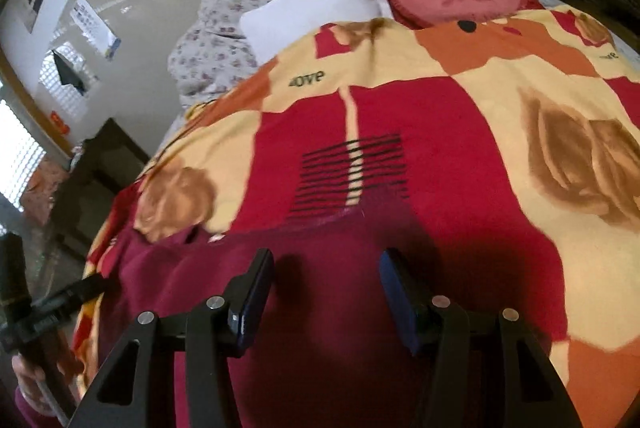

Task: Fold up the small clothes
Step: 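Lift the hem and fold it toward the collar with the left gripper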

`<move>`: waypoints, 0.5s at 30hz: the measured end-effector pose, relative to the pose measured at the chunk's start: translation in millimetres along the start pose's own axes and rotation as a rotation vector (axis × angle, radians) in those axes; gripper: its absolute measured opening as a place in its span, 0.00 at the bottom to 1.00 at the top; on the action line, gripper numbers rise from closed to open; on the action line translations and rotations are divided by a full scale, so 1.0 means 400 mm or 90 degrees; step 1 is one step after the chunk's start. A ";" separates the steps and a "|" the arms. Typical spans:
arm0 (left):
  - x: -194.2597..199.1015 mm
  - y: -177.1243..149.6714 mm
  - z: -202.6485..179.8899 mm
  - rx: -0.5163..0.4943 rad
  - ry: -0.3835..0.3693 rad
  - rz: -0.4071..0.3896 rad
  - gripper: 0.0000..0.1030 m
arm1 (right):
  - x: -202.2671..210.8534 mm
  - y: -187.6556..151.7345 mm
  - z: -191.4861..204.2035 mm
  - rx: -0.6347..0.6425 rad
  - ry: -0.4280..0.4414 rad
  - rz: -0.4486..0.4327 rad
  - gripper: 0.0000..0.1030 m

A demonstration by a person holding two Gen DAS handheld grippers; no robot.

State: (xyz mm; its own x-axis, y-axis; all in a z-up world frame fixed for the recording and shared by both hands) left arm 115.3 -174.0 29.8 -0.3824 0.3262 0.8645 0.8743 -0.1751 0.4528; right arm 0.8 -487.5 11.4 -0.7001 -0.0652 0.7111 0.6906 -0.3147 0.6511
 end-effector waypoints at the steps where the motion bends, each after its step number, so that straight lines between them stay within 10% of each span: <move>1: -0.018 -0.004 0.007 0.007 0.000 0.008 0.68 | -0.010 0.001 -0.006 -0.002 -0.003 0.006 0.53; 8: 0.048 -0.035 0.034 0.008 -0.039 -0.013 0.68 | 0.138 -0.030 0.002 0.000 0.047 0.001 0.52; 15: 0.169 -0.142 0.083 0.013 -0.086 -0.031 0.68 | 0.359 -0.240 0.011 -0.003 0.096 0.002 0.52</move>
State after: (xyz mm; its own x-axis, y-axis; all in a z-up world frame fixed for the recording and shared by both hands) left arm 49.8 -111.1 55.3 -0.3815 0.4563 0.8039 0.8623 -0.1376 0.4873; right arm -165.3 -462.5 52.1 -0.7174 -0.2082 0.6649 0.6924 -0.3185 0.6474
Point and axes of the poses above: each gripper's, at about its wrist camera, not at the fingertips, and x roughly against the way its jaws point, z to its left, y to its top, the point moved 3 cm from there along -x, roughly the way its jaws point, and after that the axes turned 12 degrees about x, right-handed, at the moved point
